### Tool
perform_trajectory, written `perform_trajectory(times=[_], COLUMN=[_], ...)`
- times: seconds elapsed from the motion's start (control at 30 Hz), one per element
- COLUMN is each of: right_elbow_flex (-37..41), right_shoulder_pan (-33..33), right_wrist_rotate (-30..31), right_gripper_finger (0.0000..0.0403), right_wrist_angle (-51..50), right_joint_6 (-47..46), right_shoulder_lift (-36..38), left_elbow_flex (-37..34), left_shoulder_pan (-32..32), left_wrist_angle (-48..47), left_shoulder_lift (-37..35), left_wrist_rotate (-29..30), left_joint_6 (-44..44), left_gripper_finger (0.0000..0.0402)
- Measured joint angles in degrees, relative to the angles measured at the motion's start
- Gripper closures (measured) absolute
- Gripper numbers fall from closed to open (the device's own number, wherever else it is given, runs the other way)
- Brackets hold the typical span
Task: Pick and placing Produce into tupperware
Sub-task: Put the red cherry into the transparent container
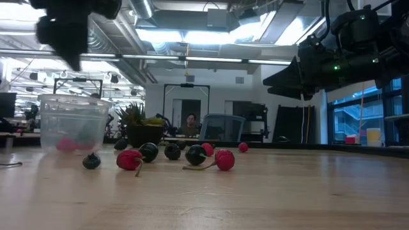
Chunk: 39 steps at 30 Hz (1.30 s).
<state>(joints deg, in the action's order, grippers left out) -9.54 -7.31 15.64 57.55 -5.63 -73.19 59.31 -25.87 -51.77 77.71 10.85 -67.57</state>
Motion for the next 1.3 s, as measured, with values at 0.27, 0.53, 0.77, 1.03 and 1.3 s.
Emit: perform_trajectory(times=[0.27,0.53,0.77,1.03,1.3], right_elbow_flex=[0.0,0.0,0.0,0.0,0.0], right_shoulder_pan=[0.0,0.0,0.0,0.0,0.0], right_wrist_rotate=[0.0,0.0,0.0,0.0,0.0], right_gripper_finger=[0.0089,0.0089,0.0089,0.0089,0.0089], right_wrist_angle=[0.2,1.5,1.5,1.4,1.4], right_joint_6=[0.2,1.6,1.6,1.6,1.6], right_shoulder_lift=[0.0,0.0,0.0,0.0,0.0], left_elbow_flex=[0.0,0.0,0.0,0.0,0.1], left_shoulder_pan=[-2.8,-3.0,-3.0,-2.5,-2.3], left_wrist_angle=[7.5,7.3,7.6,8.7,8.8], left_shoulder_lift=[12.3,20.4,22.1,24.8,25.7], left_wrist_rotate=[-12.3,-20.4,-21.0,-22.5,-23.4], left_joint_6=[-12.5,-21.9,-25.3,-25.3,-25.1], left_gripper_finger=[0.016,0.016,0.016,0.0165,0.0211])
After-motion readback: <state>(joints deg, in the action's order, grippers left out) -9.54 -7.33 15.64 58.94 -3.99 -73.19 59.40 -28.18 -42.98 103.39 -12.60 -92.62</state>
